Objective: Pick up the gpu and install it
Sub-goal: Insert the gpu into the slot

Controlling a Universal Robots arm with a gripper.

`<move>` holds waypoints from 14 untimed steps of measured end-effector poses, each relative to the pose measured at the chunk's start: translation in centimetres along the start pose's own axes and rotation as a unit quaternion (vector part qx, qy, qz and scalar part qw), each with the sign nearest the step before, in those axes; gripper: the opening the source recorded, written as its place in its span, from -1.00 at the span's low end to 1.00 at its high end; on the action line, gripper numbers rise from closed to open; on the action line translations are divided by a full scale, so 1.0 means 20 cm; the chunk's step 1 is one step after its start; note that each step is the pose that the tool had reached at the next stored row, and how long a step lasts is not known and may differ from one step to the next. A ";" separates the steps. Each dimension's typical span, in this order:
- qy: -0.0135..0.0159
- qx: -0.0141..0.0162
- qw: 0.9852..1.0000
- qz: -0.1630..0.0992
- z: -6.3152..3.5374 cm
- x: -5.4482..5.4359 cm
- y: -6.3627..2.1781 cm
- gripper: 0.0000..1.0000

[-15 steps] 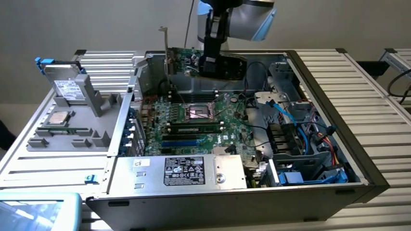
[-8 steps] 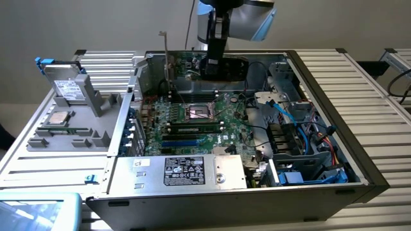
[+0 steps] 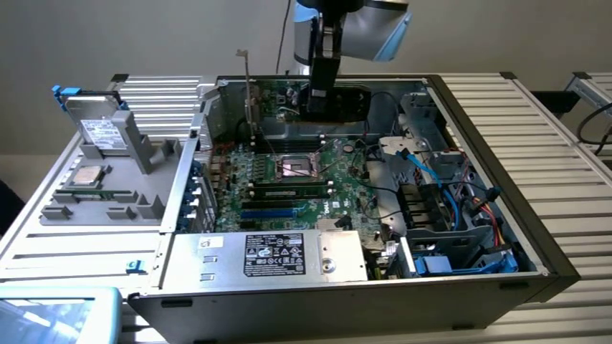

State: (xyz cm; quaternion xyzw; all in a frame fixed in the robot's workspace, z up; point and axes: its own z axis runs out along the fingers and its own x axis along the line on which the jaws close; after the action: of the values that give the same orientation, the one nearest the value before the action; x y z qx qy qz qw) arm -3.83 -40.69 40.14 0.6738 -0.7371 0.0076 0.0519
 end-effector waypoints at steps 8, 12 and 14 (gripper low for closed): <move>-0.011 -0.001 1.000 -0.001 0.015 0.00 0.008 -0.44; -0.019 0.001 1.000 -0.001 0.031 0.00 0.032 -0.44; -0.020 0.004 1.000 -0.001 0.043 0.00 0.055 -0.44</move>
State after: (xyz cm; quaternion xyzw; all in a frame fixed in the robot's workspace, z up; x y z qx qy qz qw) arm -4.98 -40.69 39.36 0.6751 -0.7369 -0.0028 0.0348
